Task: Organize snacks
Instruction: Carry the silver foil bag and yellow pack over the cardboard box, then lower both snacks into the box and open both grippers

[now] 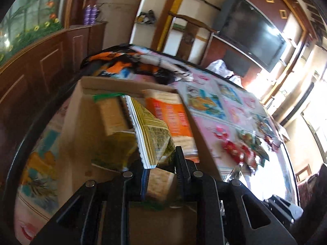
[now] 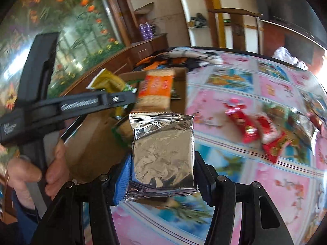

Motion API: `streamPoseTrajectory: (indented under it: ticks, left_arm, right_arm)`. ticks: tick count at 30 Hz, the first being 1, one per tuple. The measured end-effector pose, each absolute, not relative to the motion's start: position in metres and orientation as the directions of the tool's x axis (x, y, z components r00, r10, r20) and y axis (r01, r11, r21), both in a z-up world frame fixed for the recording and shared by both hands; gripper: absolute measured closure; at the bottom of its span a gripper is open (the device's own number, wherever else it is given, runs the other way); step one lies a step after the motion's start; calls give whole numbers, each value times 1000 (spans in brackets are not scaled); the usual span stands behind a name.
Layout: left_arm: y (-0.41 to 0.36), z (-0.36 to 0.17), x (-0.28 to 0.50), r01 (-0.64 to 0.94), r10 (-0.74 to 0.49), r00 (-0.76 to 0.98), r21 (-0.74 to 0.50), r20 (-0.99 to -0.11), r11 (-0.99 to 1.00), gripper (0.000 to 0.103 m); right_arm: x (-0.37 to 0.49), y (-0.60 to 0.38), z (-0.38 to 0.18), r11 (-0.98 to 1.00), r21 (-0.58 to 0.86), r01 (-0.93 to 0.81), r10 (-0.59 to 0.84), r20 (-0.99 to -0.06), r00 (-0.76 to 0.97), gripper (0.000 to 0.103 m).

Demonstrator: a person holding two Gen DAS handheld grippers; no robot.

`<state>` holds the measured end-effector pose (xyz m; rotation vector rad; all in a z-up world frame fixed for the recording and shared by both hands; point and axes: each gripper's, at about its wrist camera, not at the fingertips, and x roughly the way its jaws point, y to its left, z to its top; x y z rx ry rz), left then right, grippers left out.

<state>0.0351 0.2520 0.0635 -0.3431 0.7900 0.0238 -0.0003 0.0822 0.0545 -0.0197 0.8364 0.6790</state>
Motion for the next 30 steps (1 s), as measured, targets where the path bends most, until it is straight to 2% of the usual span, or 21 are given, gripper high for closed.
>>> streamPoseTrajectory:
  ticks: [7,17,19,21,24,27,30]
  left_arm:
    - [268,50,40,-212,-65,661,-269,-748,939,81]
    - [269,48,40,-227,-58,653,-268,-755,936,81]
    - [268,49,40,-224,-60,658,-271,-751,936,78]
    - [268,51,39,-223,-61,667,-277,-743,935,64]
    - [268,56,35,-221,-56,687,-282,-724,933,60]
    - [269,59,34,-214,-60,706,-293,-706,932,53]
    - [269,62,33,-213,-61,718,-303,-693,929,50]
  right_arm:
    - [9,122,42,777,226,-587,540,-718,438,41]
    - [15,148,29,783,149,-604,497,-734,463,41]
    - [14,149,28,785,131,-606,488,-733,473,41]
    - [12,149,29,781,124,-612,490,-729,477,41]
    - [8,149,31,779,97,-619,481,-726,491,39]
    - [6,144,36,777,94,-622,488,-714,501,33]
    - [5,137,42,775,117,-621,507,-702,501,32]
